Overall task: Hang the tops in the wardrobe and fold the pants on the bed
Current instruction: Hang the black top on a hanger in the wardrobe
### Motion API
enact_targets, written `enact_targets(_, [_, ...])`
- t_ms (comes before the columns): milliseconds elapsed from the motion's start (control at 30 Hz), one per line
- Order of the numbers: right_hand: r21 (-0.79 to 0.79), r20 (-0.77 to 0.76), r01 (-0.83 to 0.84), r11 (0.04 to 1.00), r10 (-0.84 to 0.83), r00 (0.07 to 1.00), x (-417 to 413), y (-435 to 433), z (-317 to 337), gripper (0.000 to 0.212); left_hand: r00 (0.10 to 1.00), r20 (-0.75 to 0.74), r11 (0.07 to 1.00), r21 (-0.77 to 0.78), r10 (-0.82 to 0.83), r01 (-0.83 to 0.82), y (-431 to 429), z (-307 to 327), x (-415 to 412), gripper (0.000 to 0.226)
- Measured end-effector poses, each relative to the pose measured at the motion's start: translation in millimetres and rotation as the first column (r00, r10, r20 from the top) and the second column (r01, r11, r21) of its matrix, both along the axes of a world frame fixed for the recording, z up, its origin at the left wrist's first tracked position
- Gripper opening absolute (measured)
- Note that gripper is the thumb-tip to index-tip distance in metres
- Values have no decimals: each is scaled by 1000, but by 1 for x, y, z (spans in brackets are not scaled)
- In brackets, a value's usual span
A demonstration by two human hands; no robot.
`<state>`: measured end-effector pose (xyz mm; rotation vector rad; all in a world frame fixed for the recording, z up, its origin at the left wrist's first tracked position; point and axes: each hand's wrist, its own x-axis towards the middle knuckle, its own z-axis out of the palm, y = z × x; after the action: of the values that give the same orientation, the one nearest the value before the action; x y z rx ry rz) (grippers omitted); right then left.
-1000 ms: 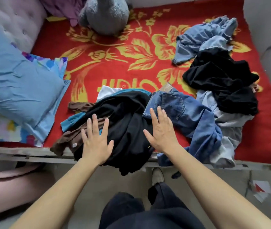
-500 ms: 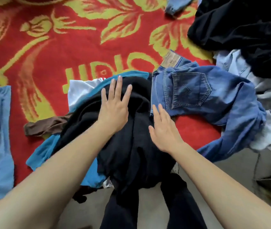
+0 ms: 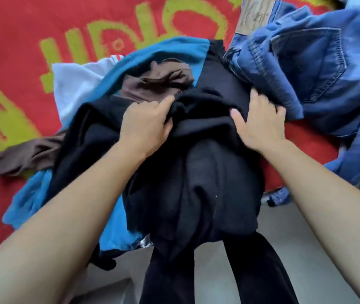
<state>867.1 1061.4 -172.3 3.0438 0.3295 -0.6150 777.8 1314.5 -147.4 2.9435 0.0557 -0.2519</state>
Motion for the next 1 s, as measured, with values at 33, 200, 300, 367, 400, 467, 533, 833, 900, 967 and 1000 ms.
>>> enact_targets(33, [46,-53,-23,999,25,998,-3,3,1,80,1000,-13,1000,9,8,-7,2,0,-26,47])
enact_targets(200, [345,-144,-210,915,273,951,-44,28,9,59,983,-52,985,16,174,-173,-13,-10,-129,52])
enact_targets(300, [447,-42,-263,855,314,948,-60,23,19,41,976,-30,975,-45,217,-218,-37,-11,-150,33])
enact_targets(367, [525,34,-354,774,397,917,-69,14,27,33,972,-28,968,-83,234,-235,-47,-7,-155,28])
enact_targets(400, [552,42,-381,742,432,901,-73,9,32,33,967,-31,962,-96,253,-255,-51,-4,-155,29])
enact_targets(467, [605,-44,-324,728,436,899,-84,-1,43,44,935,-51,926,-127,352,-355,-57,6,-153,35])
enact_targets(533, [614,-159,-245,750,421,893,-92,-12,59,67,856,-84,836,-185,511,-517,-62,26,-149,38])
enact_targets(833, [638,-158,-235,734,423,892,-86,-34,204,35,635,274,688,-383,722,-617,-88,224,-121,54])
enact_targets(900, [665,-126,-248,704,433,893,-81,-36,244,33,573,333,661,-447,748,-603,-101,270,-122,55])
enact_targets(967, [692,-87,-291,661,476,875,-80,-40,283,36,485,363,606,-508,795,-613,-116,312,-130,53])
enact_targets(1000, [716,-56,-326,618,517,854,-80,-41,301,36,421,365,557,-545,831,-627,-123,330,-137,52])
